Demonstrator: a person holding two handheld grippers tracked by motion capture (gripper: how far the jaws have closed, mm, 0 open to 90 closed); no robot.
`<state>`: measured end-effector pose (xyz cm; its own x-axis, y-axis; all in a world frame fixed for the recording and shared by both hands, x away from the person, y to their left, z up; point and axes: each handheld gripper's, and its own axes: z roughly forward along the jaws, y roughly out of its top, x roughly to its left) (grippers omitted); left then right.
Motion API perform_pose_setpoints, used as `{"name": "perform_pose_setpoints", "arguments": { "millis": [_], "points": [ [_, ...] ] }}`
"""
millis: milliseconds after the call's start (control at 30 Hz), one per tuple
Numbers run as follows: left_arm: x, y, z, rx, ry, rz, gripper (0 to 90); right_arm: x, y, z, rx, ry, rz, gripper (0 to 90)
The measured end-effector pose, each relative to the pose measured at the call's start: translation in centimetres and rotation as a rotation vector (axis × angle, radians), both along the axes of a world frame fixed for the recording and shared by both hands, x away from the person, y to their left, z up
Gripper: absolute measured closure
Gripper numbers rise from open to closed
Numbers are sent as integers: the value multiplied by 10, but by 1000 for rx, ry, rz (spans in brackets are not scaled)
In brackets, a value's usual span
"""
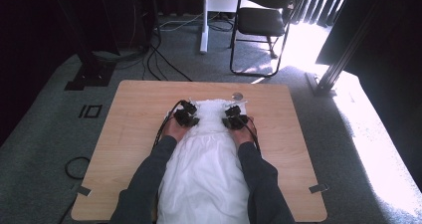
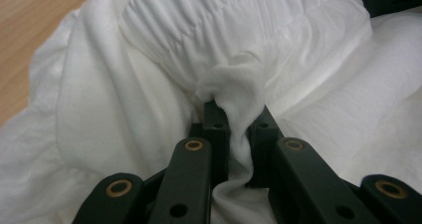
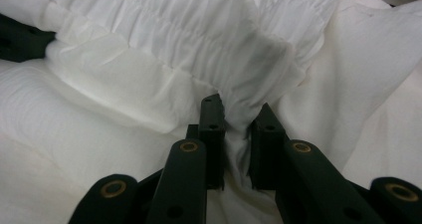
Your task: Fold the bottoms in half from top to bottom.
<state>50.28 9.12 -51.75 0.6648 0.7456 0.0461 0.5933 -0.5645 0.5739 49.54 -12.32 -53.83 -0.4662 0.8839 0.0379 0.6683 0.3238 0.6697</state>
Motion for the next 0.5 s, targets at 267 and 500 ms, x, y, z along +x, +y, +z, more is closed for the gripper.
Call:
{"name": "perform_pose_setpoints", "arguments": {
  "millis": [267, 500],
  "points": [
    [-5, 18, 29, -171, -36, -5, 855, -1, -12, 27, 90, -61, 2, 807],
    [-34, 29, 97, -344, -204, -49, 860, -20, -27, 101, 169, -263, 73, 807]
  ]
}}
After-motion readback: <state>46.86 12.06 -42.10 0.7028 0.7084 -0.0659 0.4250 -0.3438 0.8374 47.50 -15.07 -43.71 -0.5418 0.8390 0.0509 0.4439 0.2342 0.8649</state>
